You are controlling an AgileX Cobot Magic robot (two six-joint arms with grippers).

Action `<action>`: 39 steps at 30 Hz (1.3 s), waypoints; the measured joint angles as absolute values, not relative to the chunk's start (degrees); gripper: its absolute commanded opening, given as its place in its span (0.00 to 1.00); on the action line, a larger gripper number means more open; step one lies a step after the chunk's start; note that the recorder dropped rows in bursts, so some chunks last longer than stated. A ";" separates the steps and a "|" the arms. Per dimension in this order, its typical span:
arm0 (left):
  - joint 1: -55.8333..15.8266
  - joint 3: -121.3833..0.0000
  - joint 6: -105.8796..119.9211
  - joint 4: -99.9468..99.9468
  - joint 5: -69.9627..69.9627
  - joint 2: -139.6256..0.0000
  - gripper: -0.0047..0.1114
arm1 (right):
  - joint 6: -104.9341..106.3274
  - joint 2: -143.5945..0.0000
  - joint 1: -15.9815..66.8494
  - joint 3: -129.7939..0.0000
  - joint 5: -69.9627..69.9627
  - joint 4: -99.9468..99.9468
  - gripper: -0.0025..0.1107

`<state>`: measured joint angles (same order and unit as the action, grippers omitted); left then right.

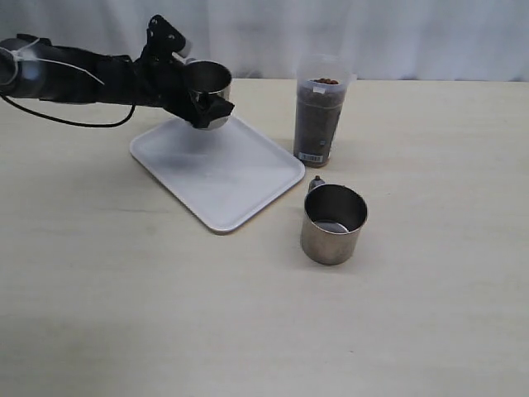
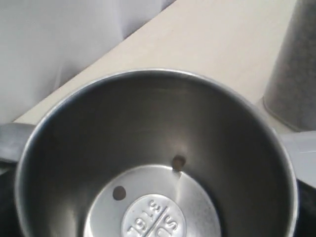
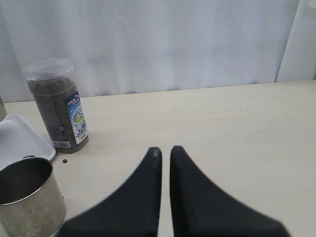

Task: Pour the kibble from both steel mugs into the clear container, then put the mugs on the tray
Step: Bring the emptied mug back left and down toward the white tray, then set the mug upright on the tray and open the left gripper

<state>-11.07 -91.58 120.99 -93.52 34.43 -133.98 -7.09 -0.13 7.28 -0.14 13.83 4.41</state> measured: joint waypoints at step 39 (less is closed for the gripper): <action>-10.12 -92.70 119.82 -92.01 46.21 -139.49 0.65 | -7.09 -0.13 7.28 -0.14 13.83 4.41 0.06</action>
<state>-10.12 -92.70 119.82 -92.01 46.21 -139.49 -7.09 -0.13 7.28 -0.14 13.83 4.41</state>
